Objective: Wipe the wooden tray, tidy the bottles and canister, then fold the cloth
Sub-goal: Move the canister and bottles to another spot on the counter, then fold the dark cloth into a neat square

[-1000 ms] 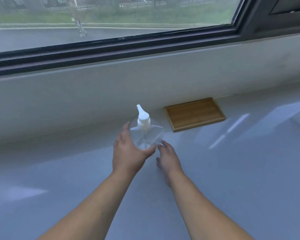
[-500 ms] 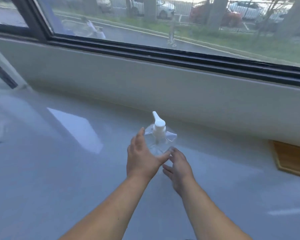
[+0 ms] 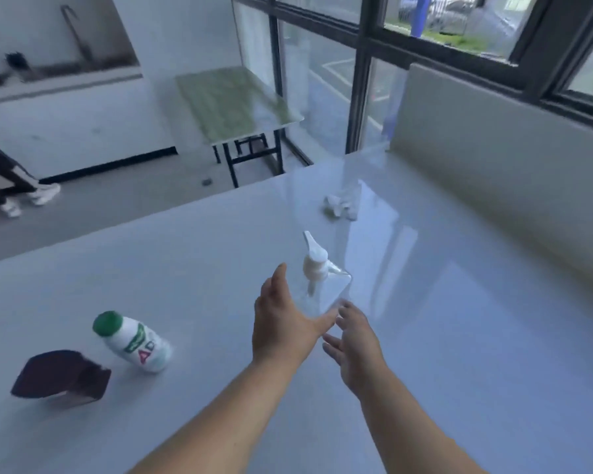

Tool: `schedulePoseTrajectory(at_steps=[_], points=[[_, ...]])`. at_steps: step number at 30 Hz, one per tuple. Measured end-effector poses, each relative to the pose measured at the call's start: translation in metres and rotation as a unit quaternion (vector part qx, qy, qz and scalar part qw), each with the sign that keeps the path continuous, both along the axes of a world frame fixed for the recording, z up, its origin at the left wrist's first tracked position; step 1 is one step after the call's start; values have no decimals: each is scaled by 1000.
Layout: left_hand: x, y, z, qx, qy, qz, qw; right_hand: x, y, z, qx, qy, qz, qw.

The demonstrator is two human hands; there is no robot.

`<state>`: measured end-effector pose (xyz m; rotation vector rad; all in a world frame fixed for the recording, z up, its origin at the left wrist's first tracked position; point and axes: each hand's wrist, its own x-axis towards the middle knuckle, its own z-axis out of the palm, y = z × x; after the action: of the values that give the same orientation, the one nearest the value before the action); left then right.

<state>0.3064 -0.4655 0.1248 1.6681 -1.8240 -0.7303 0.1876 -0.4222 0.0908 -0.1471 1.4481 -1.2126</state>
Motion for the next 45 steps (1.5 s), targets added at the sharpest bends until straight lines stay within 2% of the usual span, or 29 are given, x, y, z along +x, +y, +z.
schedulePoseTrajectory(at_steps=[5, 10, 21, 34, 40, 42, 45], points=[[96, -51, -9, 17, 5, 73, 997, 92, -66, -6, 17, -1, 79, 997], [153, -74, -26, 45, 7, 120, 992, 146, -98, -20, 32, 7, 128, 991], [181, -87, -51, 47, -2, 138, 989, 177, -117, -40, 39, 15, 132, 990], [182, -53, -56, 17, -30, 121, 992, 161, -99, -44, 15, 15, 134, 991], [159, 8, -63, -51, 21, 191, 980, 100, -27, -38, -8, 89, 114, 989], [133, 35, -67, -8, 19, 161, 987, 67, 14, -34, -12, 134, 104, 985], [74, 78, -76, 104, -26, 2, 994, 6, 89, -24, -6, 263, 110, 959]])
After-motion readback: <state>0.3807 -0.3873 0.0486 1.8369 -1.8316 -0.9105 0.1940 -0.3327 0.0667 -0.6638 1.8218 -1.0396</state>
